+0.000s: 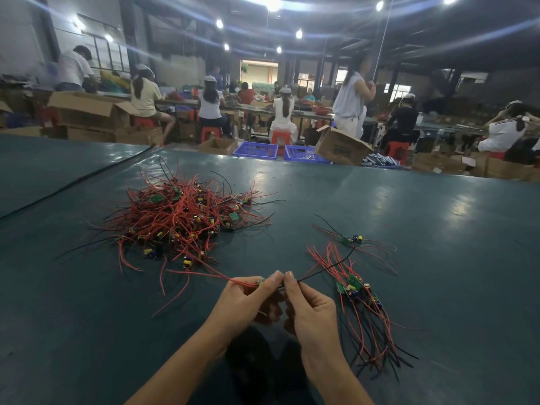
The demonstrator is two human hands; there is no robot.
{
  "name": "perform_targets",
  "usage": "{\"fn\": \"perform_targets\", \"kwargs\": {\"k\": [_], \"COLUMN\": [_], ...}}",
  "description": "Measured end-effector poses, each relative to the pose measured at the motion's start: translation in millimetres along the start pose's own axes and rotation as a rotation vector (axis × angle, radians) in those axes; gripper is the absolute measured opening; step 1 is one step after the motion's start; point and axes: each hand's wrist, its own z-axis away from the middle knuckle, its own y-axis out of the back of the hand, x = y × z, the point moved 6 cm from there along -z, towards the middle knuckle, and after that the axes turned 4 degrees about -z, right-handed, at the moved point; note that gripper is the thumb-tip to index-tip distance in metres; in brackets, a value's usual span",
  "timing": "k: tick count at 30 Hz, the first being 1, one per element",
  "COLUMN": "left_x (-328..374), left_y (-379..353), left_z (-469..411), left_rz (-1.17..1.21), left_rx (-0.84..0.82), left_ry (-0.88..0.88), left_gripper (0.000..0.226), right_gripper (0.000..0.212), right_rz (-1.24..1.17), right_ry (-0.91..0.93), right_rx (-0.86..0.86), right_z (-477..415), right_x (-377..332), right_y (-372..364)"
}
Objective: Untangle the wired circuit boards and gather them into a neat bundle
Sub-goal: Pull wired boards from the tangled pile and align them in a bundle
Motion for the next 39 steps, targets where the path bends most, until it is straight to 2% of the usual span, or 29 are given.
{"fn": "perform_targets", "kwargs": {"k": [4,8,11,15,19,22,25,29,33,36,39], "left_x": [8.4,13.5,13.7,9.0,7.9,9.6,9.6,13.0,15.6,12.1,9.6], "left_y": [0.8,7.3,7.6,5.8,7.1,3.8,0.3,0.6,2.8,5.1,5.3], "left_z": [2.0,1.5,1.6,2.2,1.4,1.5,0.9,0.9,1.8,1.7,0.8], "left_rz": [0.029,0.026,0.036,0.081,0.081,0.039,0.004,-0.021,-0.022,0.035,0.088], "left_rx": [0.050,0.060,0.052,0.074,0.083,0.036,0.006,-0.013,-0.011,0.008,0.019], "left_ry": [-0.085,-0.115,-0.128,-0.092,-0.091,-0.116,-0.107,-0.108,-0.115,-0.087,-0.061], "left_gripper": [0.047,0.043,0.045,0.046,0.048,0.050,0.049,0.042,0.043,0.049,0.053], "right_gripper": [0.020,0.022,0.020,0.021,0.029,0.021,0.023,0.023,0.024,0.028,0.029], "right_rz": [0.021,-0.226,-0.291,-0.254,-0.023,0.079,0.060,-0.106,-0.250,-0.201,-0.053], "right_ry": [-0.047,-0.083,-0.043,-0.002,-0.086,-0.083,-0.070,-0.079,-0.011,0.066,-0.005], "right_rx": [0.196,0.353,0.346,0.349,0.232,0.109,0.178,0.333,0.404,0.381,0.225], "right_z": [-7.0,-23.8,-28.3,-25.2,-17.5,-8.9,-11.8,-19.9,-25.4,-24.1,-18.6], "right_x": [6.1,-3.9,-10.1,-8.3,8.6,18.1,11.7,-2.3,-13.4,-15.6,-4.6], "right_y": [16.1,46.9,55.9,53.0,30.1,6.9,12.3,38.9,56.8,54.7,34.4]}}
